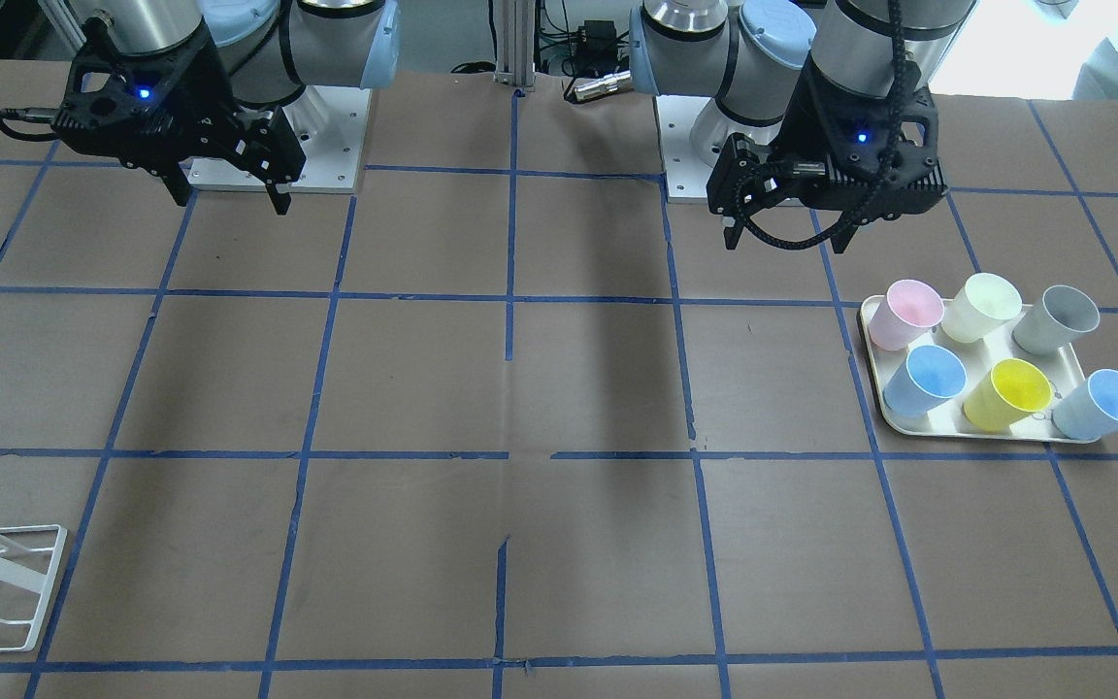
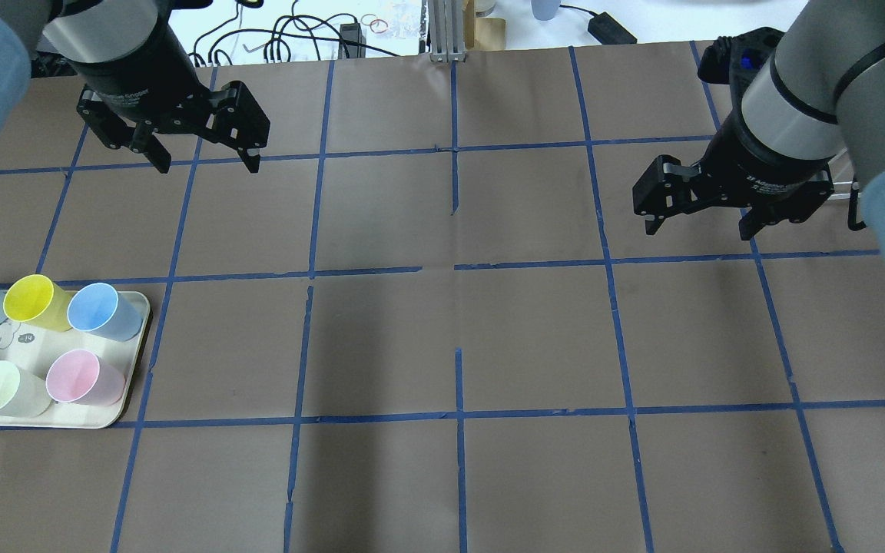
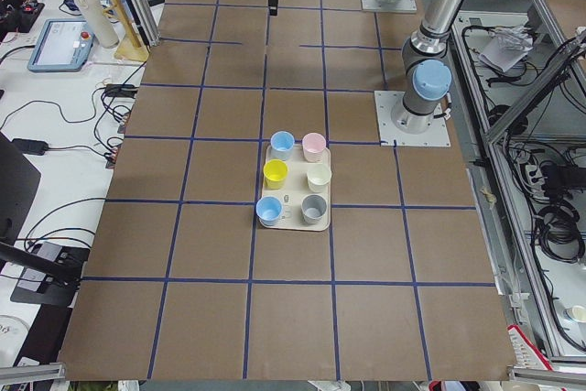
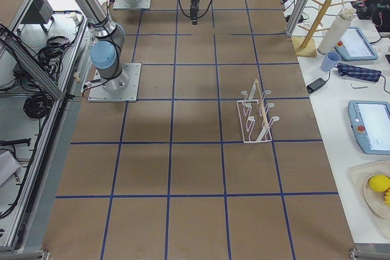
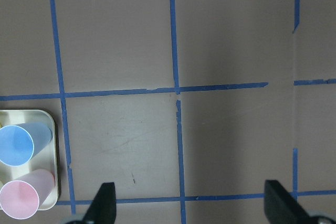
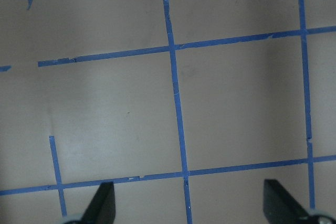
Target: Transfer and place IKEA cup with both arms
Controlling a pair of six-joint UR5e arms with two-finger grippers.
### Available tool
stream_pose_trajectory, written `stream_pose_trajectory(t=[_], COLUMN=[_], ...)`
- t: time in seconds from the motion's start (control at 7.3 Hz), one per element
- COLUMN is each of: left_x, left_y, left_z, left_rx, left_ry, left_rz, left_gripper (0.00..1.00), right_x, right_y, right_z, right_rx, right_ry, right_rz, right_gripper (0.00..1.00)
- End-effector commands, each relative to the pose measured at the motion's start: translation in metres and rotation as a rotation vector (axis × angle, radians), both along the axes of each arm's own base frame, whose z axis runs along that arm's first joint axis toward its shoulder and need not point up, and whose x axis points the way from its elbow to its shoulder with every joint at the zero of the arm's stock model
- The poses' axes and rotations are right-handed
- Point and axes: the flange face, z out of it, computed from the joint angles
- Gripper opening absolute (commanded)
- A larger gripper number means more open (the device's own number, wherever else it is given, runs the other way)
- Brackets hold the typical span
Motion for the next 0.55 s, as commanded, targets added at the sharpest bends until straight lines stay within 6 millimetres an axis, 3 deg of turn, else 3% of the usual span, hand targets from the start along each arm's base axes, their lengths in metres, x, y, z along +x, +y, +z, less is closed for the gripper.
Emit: stream_pose_trajectory(t=[0.0, 0.41], left_x=[0.026, 0.024], left_y=[-0.001, 0.000], left_z=[0.000, 0.012], left_rx=[-0.021, -0.071], left_ry=[0.009, 0.008], left_rz=[0.021, 0.018], left_gripper=[1.00, 1.00], right_x=[-0.001, 0.000], right_y=[0.000, 0.000], right_z=[0.000, 0.001], right_rx=[0.000, -0.001], right_ry=[0.002, 0.000], right_rz=[-0.003, -0.001], right_gripper=[1.00, 1.00])
